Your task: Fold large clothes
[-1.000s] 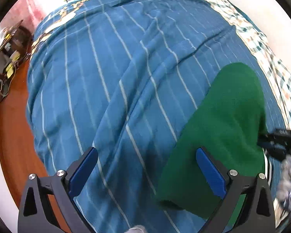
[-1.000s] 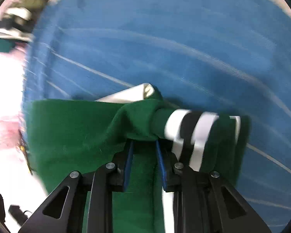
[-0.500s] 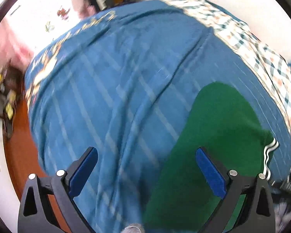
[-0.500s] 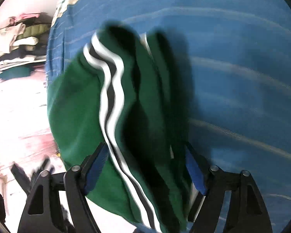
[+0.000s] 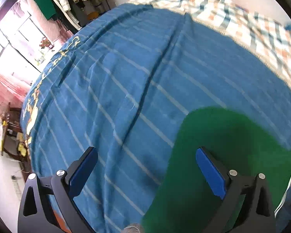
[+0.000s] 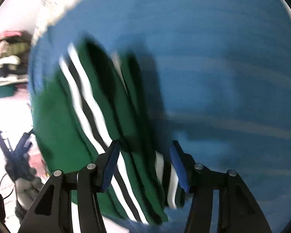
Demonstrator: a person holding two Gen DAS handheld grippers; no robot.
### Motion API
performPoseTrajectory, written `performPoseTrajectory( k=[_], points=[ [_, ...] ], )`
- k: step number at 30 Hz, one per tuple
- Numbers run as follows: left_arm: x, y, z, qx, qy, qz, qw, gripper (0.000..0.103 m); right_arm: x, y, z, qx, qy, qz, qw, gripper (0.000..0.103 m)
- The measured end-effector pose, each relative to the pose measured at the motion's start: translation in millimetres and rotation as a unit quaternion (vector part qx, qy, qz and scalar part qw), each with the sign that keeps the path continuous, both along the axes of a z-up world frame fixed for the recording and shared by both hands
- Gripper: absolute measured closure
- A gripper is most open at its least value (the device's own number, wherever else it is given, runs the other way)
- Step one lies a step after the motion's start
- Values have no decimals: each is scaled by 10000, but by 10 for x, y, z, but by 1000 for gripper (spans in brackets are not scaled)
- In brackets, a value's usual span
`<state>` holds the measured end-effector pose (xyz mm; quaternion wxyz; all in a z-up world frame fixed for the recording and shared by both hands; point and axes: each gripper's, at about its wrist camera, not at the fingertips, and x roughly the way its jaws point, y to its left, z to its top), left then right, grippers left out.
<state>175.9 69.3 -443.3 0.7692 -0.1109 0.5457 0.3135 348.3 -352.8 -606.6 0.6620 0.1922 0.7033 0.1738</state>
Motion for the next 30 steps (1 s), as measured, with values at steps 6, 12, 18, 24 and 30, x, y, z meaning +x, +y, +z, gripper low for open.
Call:
performPoseTrajectory(
  k=[6,12,18,24,30],
  points=[
    [287,-94,-95,393,46,-258,9989,0,576,363,-460,1302,484,45,9903,22],
    [313,58,-268,264,138,-114,9995,0,674,723,-262,1139,-226,-136,9931,93],
    [176,288,-343,-349,237,238,9988,0,748,769,-545,743,313,105,9967,71],
    [-474,409,-121,-1552,-527,114,9864,0,381,660,-710,1652,781,896,9791,15],
    [-934,187,-275,-2543,-599,-10,9653,0,-121,1186,-1148,2209,1301,1777,9501,14]
  ],
)
